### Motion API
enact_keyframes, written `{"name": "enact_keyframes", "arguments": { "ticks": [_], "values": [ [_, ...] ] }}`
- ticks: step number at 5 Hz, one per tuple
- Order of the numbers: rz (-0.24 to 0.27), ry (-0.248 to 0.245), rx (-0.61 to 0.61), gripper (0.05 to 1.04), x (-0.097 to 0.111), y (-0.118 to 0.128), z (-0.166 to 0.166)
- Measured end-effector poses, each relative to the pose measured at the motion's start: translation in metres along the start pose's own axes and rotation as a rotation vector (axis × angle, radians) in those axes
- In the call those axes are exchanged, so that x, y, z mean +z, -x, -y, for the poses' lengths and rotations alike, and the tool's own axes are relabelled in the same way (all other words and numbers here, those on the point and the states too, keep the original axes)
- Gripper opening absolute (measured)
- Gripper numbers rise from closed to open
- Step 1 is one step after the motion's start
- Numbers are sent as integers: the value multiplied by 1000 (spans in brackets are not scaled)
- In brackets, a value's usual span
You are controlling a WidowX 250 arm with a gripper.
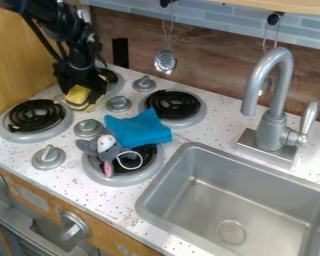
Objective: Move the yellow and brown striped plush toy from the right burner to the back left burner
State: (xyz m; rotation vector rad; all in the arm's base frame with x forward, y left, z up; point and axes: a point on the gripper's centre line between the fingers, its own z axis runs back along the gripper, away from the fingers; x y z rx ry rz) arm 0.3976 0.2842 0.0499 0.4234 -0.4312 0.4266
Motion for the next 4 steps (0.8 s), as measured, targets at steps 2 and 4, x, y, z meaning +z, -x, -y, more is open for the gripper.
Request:
{"name": "enact_keyframes", "arguments": {
  "ticks": [2, 4],
  "values": [
    [-59, -94, -110, 1006, 8, 5, -4],
    [109, -127, -106, 1006, 68, -16, -18]
  ]
}}
